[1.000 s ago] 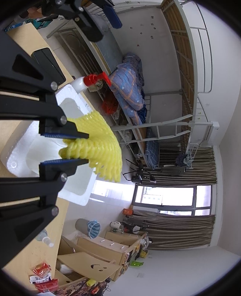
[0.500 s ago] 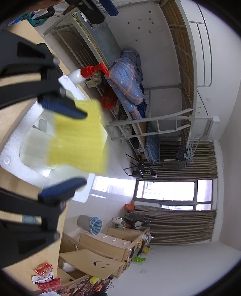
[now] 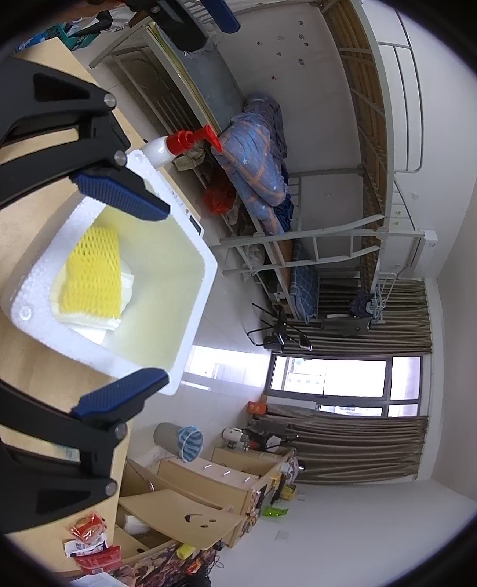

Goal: Organize soft objects
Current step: 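Lower the yellow mesh into the foam box and open right gripper, then withdraw both grippers from the foam box back over the table, then move left gripper to the blue face mask while right gripper approaches the wet-wipes pack, then close left gripper on the blue face mask while right gripper grasps the wet-wipes pack, then lift the blue mask and wet-wipes pack and carry both over the foam box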

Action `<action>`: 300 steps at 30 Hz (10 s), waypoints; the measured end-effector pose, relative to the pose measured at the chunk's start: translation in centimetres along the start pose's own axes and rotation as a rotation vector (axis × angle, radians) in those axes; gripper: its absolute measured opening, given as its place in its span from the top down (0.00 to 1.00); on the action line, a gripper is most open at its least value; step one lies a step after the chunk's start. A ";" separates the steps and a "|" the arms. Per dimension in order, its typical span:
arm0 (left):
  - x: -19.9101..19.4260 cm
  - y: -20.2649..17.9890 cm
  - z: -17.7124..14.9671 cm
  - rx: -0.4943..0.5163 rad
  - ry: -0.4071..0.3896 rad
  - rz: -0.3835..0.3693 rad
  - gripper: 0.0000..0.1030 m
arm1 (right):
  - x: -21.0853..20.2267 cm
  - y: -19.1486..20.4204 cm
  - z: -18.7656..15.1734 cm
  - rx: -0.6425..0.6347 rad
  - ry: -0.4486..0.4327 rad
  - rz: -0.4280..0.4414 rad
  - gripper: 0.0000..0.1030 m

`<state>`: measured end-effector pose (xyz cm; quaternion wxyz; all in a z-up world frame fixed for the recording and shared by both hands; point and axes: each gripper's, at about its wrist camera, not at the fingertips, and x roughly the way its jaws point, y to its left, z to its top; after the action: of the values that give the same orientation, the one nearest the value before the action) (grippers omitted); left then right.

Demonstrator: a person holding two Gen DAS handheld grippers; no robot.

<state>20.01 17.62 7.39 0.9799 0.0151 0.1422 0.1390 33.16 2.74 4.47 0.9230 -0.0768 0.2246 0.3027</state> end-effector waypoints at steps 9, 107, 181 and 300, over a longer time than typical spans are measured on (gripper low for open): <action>-1.2 -0.5 0.1 0.020 -0.009 -0.012 0.01 | -1.6 0.2 0.2 0.007 -0.010 -0.003 0.16; -14.2 -7.1 -14.0 -0.047 -0.032 -0.165 0.01 | -21.0 -0.5 -20.1 0.104 -0.135 -0.174 0.00; 4.2 -17.6 -12.4 0.185 0.410 -0.521 0.01 | -10.5 -9.9 -20.5 0.307 0.194 -0.281 0.00; -6.7 -11.9 -8.5 0.152 0.175 -0.605 0.92 | -18.4 -3.5 -15.5 0.192 0.055 -0.293 0.30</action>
<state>14.63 4.26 0.22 0.9569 0.0334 0.2337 -0.1690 16.38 -14.06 -0.82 0.9539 -0.0283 0.2640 0.1397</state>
